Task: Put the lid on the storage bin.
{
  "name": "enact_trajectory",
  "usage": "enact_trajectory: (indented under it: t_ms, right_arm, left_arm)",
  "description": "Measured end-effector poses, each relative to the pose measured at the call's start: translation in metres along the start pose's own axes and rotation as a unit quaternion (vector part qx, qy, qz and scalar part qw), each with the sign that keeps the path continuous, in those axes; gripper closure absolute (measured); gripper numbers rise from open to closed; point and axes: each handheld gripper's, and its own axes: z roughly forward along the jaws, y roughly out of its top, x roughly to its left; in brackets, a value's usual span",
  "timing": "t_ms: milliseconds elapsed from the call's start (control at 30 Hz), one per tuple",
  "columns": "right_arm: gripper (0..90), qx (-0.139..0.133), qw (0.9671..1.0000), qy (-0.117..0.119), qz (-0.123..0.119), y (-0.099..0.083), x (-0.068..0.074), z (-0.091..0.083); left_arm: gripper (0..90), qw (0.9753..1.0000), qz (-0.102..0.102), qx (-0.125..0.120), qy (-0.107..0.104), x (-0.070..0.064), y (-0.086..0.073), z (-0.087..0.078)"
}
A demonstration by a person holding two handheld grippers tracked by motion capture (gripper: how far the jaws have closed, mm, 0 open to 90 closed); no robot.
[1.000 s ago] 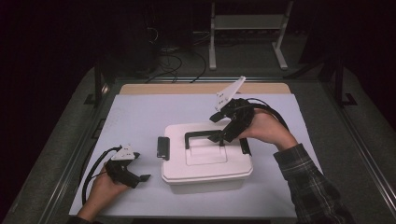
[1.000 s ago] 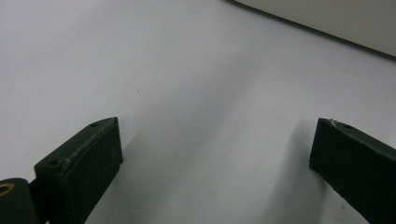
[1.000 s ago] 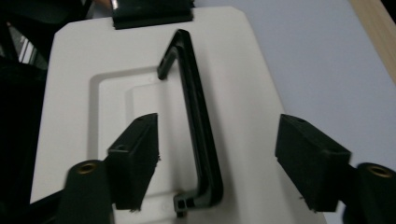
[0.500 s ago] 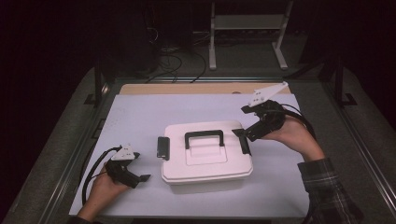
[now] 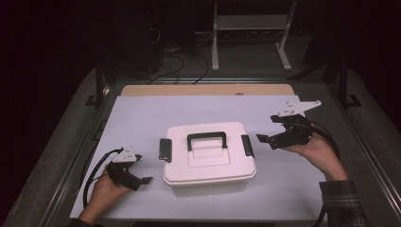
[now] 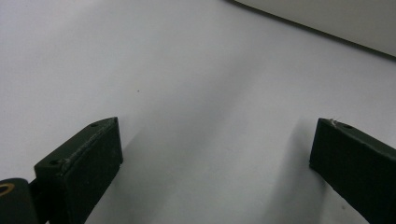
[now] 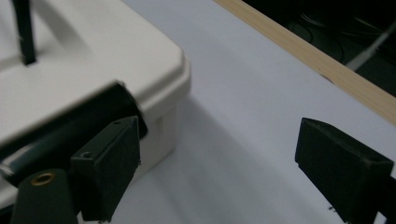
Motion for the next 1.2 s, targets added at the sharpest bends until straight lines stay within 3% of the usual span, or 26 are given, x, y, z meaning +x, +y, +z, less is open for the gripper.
enact_trajectory:
  t_ms: [100, 367, 933, 1100, 1200]
  right_arm:
    - [13.7, 0.002, 0.9995, -0.022, 0.024, -0.014, -0.002, 0.004]
    - [13.7, -0.002, 0.9966, -0.051, 0.064, -0.042, -0.002, 0.015]
    - [13.8, 0.021, 0.9912, -0.073, 0.109, -0.094, 0.008, 0.043]
    - [13.8, 0.030, 0.9888, -0.085, 0.119, -0.103, 0.010, 0.048]
    - [13.8, 0.052, 0.9859, -0.103, 0.121, -0.107, 0.012, 0.053]
  left_arm:
    - [1.4, 1.0000, 0.000, 0.000, 0.000, 0.000, 0.000, 0.000]
    - [1.4, 1.0000, 0.000, -0.001, 0.000, 0.000, 0.000, 0.000]
    - [1.4, 1.0000, 0.000, -0.001, 0.001, 0.000, 0.000, 0.000]
    - [1.4, 1.0000, 0.000, -0.001, 0.001, 0.000, 0.000, 0.000]
    - [1.4, 1.0000, 0.000, -0.001, 0.001, 0.000, 0.000, 0.000]
